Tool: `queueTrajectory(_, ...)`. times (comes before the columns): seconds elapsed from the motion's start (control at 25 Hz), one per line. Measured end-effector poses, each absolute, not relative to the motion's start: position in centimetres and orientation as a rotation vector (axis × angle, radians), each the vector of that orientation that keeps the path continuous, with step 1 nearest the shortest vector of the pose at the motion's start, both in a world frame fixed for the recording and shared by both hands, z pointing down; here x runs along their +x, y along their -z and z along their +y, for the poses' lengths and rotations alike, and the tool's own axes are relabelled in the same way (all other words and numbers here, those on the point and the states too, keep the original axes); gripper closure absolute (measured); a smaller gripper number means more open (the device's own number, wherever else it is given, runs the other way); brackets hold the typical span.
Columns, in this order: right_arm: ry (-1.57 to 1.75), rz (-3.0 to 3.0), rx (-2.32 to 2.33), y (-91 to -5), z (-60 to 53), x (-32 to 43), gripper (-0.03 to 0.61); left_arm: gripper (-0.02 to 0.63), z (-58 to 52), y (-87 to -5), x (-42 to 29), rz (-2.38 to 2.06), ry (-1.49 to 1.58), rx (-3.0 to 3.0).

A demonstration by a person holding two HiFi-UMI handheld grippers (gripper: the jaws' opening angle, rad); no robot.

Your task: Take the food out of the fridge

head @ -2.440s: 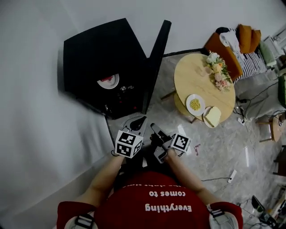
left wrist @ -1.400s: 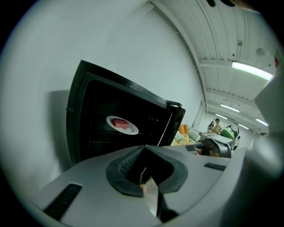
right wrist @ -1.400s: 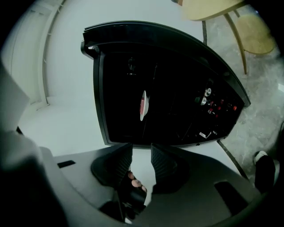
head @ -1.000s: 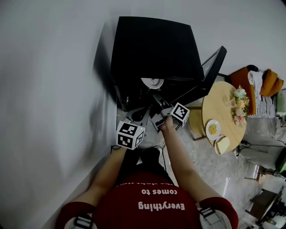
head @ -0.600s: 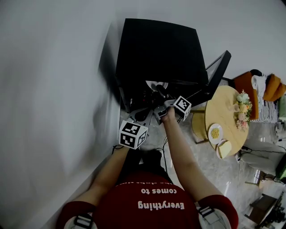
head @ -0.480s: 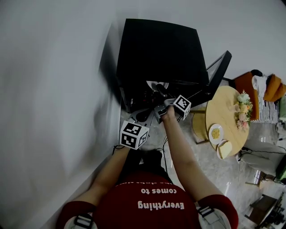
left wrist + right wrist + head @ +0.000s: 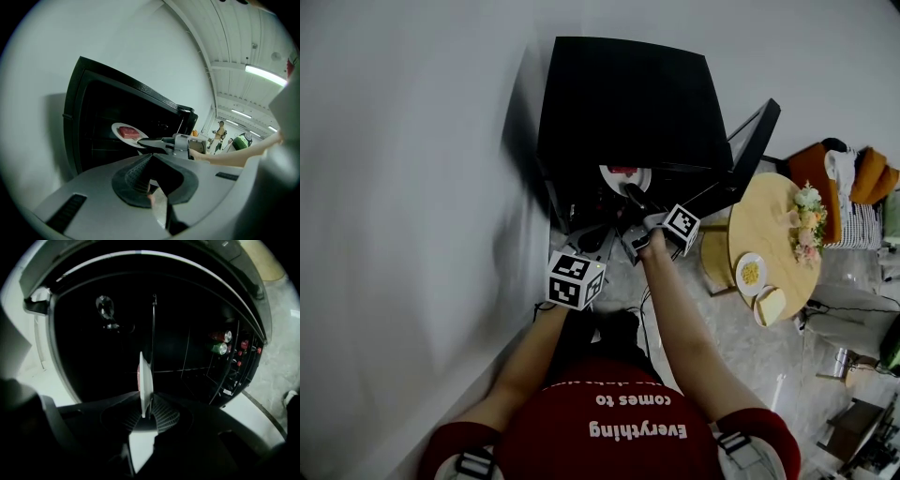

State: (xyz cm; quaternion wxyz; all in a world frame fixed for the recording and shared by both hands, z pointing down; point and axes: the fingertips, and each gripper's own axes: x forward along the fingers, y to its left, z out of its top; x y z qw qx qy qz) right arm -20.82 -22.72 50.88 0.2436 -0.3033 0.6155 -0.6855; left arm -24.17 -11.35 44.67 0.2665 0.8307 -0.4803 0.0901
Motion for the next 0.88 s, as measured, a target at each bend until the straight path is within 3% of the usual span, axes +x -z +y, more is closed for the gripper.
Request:
queueTrajectory(0.64,1.892,1.77,-0.673,-50.0,-12.3,-18.7,0.512,0.611,-10.2,-45.2,-24.3,-1.301,-0.274,2.253)
queueTrajectory(0.88,1.898,1.687,-0.609,-48.2,-7.8,-16.7,0.512,0.611,-8.1,-42.6,-23.8,-1.077,-0.139,2.368)
